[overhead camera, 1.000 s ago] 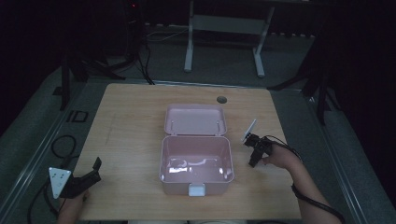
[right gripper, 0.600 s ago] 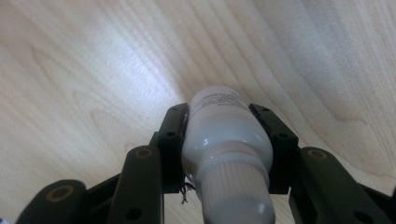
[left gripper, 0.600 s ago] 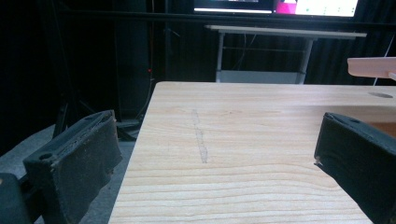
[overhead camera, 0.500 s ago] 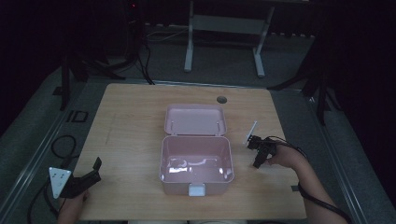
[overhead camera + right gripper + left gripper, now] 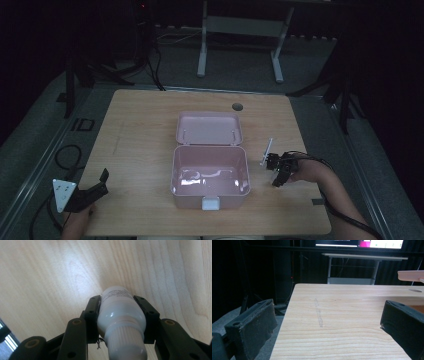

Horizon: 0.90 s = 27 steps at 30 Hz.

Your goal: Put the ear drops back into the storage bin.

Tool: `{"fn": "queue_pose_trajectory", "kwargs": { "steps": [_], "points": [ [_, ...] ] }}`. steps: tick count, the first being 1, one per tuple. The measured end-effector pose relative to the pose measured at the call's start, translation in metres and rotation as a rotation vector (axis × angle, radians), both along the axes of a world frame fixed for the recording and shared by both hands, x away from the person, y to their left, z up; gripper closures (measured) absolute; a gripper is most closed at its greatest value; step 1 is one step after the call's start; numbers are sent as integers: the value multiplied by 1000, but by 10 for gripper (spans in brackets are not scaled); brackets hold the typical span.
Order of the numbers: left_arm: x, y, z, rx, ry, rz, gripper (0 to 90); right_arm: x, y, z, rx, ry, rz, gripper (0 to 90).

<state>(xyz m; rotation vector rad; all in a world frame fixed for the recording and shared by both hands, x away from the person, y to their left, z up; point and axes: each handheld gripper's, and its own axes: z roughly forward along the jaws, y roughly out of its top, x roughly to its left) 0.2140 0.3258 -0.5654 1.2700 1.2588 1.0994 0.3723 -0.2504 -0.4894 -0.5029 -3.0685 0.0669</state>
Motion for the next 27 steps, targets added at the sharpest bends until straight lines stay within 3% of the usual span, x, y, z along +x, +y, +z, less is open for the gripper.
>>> {"fn": "queue_pose_trajectory", "kwargs": {
  "steps": [5,13,20,27],
  "points": [
    [0,0,0,-1,0,-1,4,-4,0,4,7,-7,47,593],
    [0,0,0,-1,1,-2,4,-18,4,8,10,12,216,593],
    [0,0,0,-1,2,-1,4,-24,8,12,-37,0,276,594],
    [0,0,0,-1,2,-1,4,-28,13,17,-47,-17,306,594]
  ]
}}
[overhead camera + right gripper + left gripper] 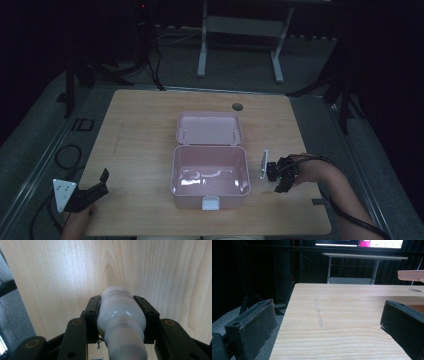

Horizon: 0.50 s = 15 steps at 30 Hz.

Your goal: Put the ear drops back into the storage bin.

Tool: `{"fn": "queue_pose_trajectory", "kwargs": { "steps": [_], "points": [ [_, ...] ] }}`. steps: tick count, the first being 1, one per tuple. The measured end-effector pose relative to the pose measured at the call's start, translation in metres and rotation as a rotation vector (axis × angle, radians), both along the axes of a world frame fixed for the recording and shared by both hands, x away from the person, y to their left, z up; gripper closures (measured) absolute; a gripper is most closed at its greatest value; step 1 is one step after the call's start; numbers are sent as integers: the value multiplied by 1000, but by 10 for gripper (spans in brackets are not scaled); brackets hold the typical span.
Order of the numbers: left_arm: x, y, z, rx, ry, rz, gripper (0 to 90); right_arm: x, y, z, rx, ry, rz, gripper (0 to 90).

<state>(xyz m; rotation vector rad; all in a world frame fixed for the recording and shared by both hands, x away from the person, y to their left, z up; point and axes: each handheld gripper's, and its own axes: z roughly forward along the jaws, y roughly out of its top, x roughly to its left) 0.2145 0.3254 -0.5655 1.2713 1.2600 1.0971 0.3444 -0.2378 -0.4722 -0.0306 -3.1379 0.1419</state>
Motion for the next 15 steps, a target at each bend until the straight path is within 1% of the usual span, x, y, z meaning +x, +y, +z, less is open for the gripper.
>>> {"fn": "queue_pose_trajectory", "kwargs": {
  "steps": [3,6,11,15],
  "points": [
    [0,0,0,0,0,0,4,0,1,3,10,-1,-4,594],
    [0,0,0,0,0,0,4,-1,2,7,17,12,-13,594],
    [0,0,0,3,1,0,4,-2,5,14,11,2,-13,594],
    [0,0,0,1,0,1,4,-6,8,25,10,1,-10,594]
  ]
}}
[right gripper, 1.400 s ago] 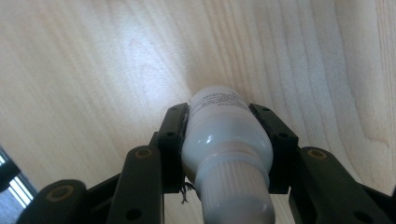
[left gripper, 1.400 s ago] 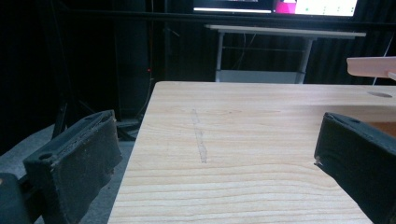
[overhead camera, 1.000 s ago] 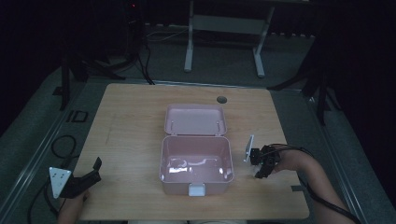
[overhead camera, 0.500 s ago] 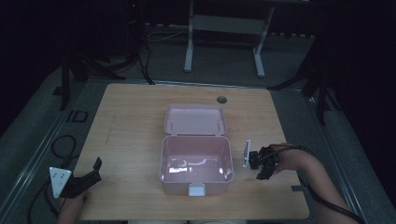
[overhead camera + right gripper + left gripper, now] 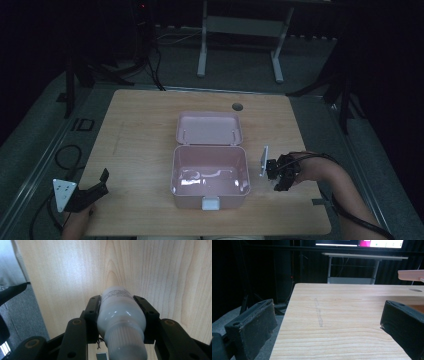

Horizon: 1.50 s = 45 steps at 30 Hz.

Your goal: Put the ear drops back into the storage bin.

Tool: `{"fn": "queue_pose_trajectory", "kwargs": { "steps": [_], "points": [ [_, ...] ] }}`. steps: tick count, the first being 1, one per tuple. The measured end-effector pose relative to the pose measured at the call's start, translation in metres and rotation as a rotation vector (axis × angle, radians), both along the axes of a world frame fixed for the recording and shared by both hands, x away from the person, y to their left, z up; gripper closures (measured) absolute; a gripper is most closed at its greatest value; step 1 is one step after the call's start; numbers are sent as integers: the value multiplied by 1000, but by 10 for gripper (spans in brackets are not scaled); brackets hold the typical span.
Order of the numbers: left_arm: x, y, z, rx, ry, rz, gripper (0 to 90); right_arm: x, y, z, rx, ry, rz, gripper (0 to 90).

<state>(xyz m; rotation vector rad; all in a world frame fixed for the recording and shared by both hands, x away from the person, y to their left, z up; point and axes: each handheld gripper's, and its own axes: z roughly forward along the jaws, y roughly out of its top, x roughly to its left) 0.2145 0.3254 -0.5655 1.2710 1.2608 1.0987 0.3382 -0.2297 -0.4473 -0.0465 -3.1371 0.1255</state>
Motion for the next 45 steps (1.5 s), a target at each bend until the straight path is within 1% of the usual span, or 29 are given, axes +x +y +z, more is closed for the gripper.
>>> {"fn": "queue_pose_trajectory", "kwargs": {
  "steps": [11,17,25,28,29,32,35,39,41,45],
  "points": [
    [0,0,0,-1,2,-2,4,-5,8,30,9,-7,-8,594],
    [0,0,0,0,2,-2,4,-5,12,47,-3,-10,-13,594],
    [0,0,0,0,1,-1,4,-5,27,69,2,-26,0,594],
    [0,0,0,1,2,-1,4,-5,32,73,0,-32,3,594],
    [0,0,0,0,3,-1,4,-5,37,76,-1,-39,6,594],
    [0,0,0,-3,-1,-1,4,-5,43,79,0,-45,1,594],
    [0,0,0,0,1,-1,4,-5,49,83,-4,-50,11,594],
    [0,0,0,-2,0,0,4,-5,57,90,11,-66,21,594],
    [0,0,0,-2,1,-1,4,-4,61,94,22,-75,16,594],
    [0,1,0,0,2,-1,4,-4,71,97,14,-75,32,594]
  ]
}}
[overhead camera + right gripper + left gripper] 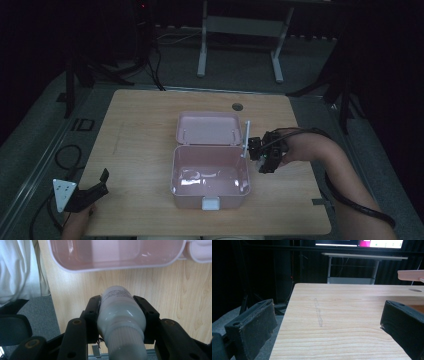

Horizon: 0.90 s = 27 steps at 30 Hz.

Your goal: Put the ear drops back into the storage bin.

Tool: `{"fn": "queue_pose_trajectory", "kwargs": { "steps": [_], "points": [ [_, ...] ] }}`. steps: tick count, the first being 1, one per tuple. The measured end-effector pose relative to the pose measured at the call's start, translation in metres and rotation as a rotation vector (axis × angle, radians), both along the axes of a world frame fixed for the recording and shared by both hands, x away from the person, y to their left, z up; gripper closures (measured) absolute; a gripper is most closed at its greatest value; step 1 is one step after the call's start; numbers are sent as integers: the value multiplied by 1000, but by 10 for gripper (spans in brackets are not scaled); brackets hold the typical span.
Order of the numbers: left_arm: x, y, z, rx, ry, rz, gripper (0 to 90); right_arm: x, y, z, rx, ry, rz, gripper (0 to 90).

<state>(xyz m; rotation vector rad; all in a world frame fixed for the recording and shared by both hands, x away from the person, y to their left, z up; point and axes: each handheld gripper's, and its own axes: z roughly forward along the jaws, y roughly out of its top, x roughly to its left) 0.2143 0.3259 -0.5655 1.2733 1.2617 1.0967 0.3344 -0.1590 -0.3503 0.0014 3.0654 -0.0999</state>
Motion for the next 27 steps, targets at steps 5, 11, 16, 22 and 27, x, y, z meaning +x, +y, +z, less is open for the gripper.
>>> {"fn": "queue_pose_trajectory", "kwargs": {
  "steps": [5,11,16,22,27],
  "points": [
    [0,0,0,-4,-3,-1,4,-1,13,4,14,-20,16,594],
    [0,0,0,-1,1,-1,4,-2,28,4,24,-16,33,594],
    [0,0,0,-1,0,1,4,-2,43,3,37,-23,44,594],
    [0,1,0,-7,-2,-1,4,-5,56,-1,48,-15,61,594],
    [0,1,0,-7,-2,-3,4,-4,62,-12,44,0,71,594]
  ]
}}
